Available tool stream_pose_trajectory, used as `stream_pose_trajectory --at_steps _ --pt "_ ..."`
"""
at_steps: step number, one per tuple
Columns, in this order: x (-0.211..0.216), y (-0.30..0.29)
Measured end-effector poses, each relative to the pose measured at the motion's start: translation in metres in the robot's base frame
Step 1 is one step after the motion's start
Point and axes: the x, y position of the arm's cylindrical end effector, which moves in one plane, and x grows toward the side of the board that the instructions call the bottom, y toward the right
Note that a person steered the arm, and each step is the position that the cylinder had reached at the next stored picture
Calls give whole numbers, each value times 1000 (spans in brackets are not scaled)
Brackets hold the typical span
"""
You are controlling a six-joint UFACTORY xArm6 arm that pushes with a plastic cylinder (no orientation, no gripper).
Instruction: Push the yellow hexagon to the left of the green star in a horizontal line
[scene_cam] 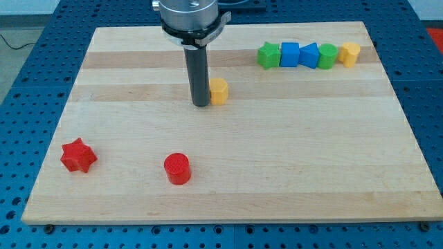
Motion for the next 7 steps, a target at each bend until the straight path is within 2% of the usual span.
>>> stream_pose_trajectory --at_steps 1,2,4,5,6,7 --pt "25 7" --pt "31 28" --pt "-41 35" --pt "-26 35" --pt "-31 34" --pt "-60 35"
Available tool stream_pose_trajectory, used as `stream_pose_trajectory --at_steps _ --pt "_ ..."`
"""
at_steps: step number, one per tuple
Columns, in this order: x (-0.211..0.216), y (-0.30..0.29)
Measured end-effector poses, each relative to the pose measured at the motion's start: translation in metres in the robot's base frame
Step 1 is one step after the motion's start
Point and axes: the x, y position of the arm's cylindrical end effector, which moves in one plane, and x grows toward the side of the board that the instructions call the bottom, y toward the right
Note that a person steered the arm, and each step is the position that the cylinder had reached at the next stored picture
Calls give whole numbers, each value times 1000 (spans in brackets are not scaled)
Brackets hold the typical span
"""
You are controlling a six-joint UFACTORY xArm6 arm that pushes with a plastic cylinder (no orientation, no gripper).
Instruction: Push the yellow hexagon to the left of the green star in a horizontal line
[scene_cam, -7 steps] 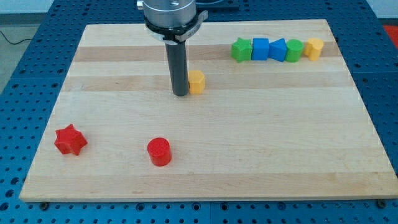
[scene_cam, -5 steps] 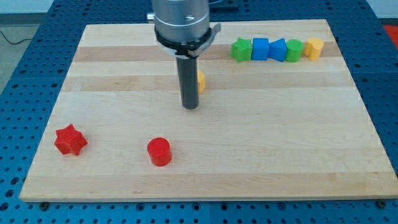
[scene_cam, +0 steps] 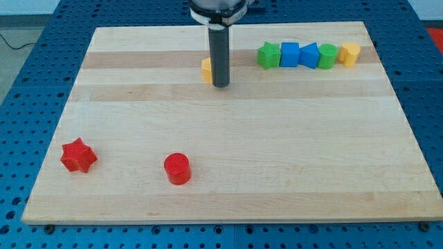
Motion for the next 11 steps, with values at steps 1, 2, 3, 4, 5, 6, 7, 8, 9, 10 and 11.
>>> stream_pose_trajectory --at_steps 1,2,3,4,5,6,7,8,9,10,11 --pt "-17 1" --pt "-1 -11" --pt "-1 -40" --pt "-1 -85" --pt "-8 -99" --pt "-12 -46" --pt "-18 -5" --pt "-18 -3" --pt "-17 -61" --pt "-32 -76" --pt "-55 -40"
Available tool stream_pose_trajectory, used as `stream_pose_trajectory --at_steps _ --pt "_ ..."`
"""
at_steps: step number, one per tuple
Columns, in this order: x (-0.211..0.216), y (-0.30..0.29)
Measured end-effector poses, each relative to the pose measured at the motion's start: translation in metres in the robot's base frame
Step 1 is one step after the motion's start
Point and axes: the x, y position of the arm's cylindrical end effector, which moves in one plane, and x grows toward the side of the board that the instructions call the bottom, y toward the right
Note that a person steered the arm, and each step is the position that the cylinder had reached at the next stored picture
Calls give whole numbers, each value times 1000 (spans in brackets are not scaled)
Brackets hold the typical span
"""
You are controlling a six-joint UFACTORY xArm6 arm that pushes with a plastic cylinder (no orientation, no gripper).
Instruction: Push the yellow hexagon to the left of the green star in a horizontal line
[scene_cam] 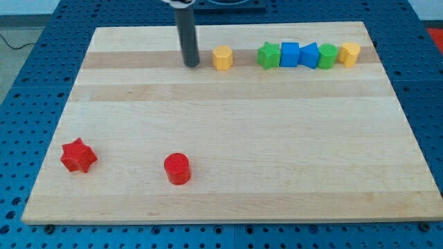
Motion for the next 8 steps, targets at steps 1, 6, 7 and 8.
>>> stream_pose_trajectory --at_steps 1,6,7,8 --pt "-2 47" --pt "16 44" --pt "16 47" --pt "35 47"
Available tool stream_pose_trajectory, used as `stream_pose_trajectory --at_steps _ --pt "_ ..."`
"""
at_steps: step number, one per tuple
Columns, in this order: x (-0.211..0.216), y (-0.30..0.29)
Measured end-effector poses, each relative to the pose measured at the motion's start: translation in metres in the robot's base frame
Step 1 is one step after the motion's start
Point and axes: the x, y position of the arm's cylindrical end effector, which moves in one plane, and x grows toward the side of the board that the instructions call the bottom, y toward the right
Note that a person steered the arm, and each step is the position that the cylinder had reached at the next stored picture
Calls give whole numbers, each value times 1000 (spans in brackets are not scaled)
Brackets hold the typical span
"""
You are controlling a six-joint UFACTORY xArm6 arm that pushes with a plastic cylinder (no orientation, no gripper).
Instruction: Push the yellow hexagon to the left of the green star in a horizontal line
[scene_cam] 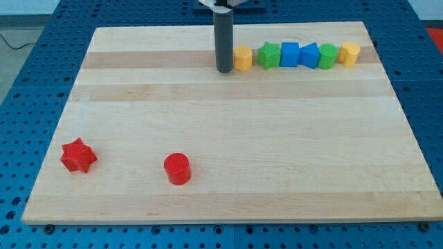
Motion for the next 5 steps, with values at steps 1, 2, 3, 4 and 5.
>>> stream_pose_trajectory --at_steps 1,2,3,4,5 --pt "14 0" --pt "-1 5" --pt "-17 14" --pt "-18 19" --pt "5 7"
